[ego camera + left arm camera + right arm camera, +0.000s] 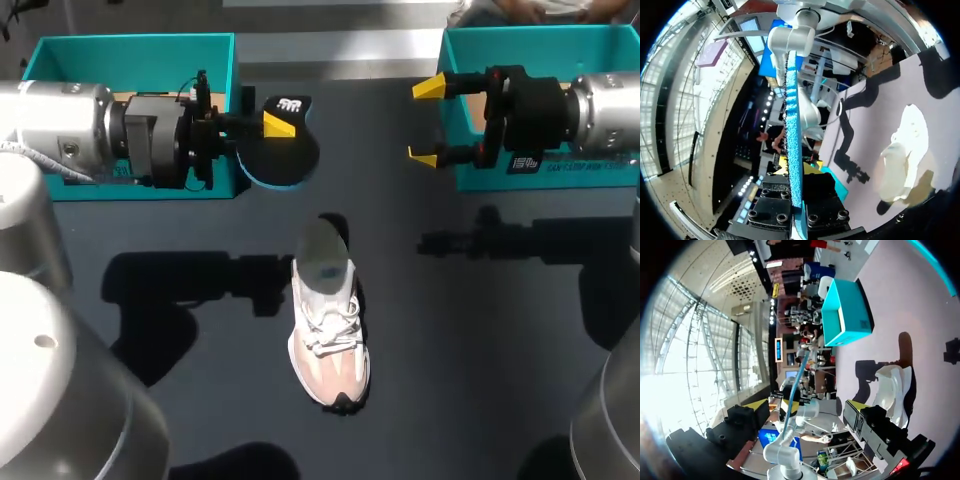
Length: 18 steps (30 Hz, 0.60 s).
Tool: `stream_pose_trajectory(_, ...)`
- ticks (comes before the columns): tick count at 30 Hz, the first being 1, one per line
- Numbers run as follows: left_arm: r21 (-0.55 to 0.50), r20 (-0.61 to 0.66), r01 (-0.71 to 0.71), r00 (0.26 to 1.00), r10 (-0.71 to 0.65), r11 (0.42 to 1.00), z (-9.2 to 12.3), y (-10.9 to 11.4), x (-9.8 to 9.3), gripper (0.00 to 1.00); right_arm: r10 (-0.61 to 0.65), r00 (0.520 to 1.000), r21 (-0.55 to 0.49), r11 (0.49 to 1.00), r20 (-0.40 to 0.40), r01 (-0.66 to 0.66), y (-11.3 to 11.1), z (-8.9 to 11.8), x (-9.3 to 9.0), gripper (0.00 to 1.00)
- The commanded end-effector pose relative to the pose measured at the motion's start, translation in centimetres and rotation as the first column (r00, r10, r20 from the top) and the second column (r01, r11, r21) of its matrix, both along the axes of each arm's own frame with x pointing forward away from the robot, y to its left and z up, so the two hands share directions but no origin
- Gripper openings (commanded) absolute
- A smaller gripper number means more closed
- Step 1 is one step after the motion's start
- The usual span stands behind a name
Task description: Take the shoe out of the shoebox, open the shoe tongue, remove and reinsert the insole, then place the shoe into the shoebox
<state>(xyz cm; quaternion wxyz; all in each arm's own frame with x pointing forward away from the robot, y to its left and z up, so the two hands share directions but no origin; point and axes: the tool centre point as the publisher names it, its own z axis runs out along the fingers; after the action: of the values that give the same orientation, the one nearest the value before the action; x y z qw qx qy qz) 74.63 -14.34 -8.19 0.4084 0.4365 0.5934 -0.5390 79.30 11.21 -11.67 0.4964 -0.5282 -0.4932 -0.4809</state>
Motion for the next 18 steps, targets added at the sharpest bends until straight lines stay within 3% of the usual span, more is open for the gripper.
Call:
stream_pose_trajectory(1, 0.087, -0.995, 0.206, 0.071, 0.073, 0.975, 0.38, 0.12, 0.1, 0.0, 0.0, 1.0, -0.003, 1.0, -0.001, 0.0, 0.11, -0.01, 0.01, 1.0)
stream_pose_trajectory(4, 0.007, -0.992, 0.189, -0.125, 0.031, 0.982, 0.3, -0.02, -0.01, 0.0, 0.0, 1.0, -0.003, 1.0, -0.001, 0.0, 0.11, -0.01, 0.01, 1.0)
stream_pose_trajectory(6, -0.013, -0.983, 0.171, -0.18, 0.018, 0.985, 0.23, -0.11, -0.04, 0.0, 0.0, 1.0, -0.003, 1.0, -0.001, 0.0, 0.11, -0.01, 0.01, 1.0)
stream_pose_trajectory(13, -0.14, -0.847, 0.053, -0.523, -0.092, 0.989, -0.54, 0.09, 0.07, 0.0, 0.0, 1.0, -0.003, 1.0, -0.001, 0.0, 0.11, -0.01, 0.01, 1.0)
stream_pose_trajectory(18, -0.187, -0.752, -0.105, -0.624, -0.211, 0.977, -0.62, 0.24, 0.1, 0.0, 0.0, 1.0, -0.003, 1.0, -0.001, 0.0, 0.11, -0.01, 0.01, 1.0)
